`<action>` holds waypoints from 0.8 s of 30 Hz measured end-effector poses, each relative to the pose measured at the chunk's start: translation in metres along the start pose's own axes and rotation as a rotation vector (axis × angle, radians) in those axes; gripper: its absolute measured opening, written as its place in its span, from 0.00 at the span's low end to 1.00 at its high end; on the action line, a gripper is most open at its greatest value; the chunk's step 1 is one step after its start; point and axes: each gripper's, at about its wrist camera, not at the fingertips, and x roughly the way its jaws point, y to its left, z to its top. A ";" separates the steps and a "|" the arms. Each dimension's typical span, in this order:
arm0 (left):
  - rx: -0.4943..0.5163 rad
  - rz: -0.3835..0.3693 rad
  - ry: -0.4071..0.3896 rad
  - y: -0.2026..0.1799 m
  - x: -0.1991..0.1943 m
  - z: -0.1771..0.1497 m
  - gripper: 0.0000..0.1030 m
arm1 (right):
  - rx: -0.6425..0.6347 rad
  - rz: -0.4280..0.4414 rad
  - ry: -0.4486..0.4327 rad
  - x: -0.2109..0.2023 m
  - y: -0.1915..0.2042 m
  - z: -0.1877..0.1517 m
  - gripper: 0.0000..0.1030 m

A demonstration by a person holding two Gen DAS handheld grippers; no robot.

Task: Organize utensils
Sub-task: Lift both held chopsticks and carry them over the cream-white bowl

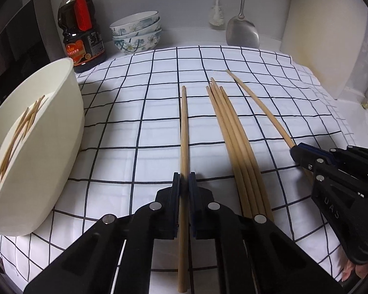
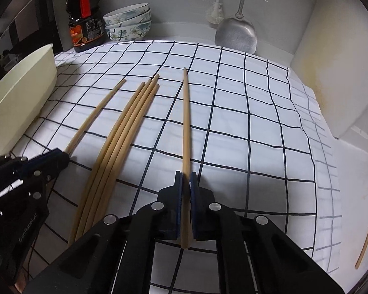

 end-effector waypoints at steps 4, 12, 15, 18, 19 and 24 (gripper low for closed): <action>-0.025 -0.073 0.027 0.005 -0.005 -0.003 0.07 | 0.066 0.055 -0.018 -0.006 -0.012 0.001 0.06; -0.032 -0.138 -0.010 0.012 -0.038 -0.002 0.07 | 0.149 0.148 -0.106 -0.040 -0.018 0.010 0.06; -0.037 -0.152 -0.033 0.019 -0.054 0.002 0.07 | 0.159 0.166 -0.129 -0.050 -0.017 0.012 0.06; -0.040 -0.155 -0.063 0.028 -0.070 0.007 0.07 | 0.184 0.195 -0.147 -0.059 -0.018 0.013 0.06; -0.041 -0.156 -0.069 0.031 -0.074 0.008 0.07 | 0.189 0.204 -0.153 -0.062 -0.018 0.013 0.06; -0.048 -0.165 -0.091 0.040 -0.087 0.011 0.07 | 0.213 0.234 -0.169 -0.069 -0.023 0.013 0.06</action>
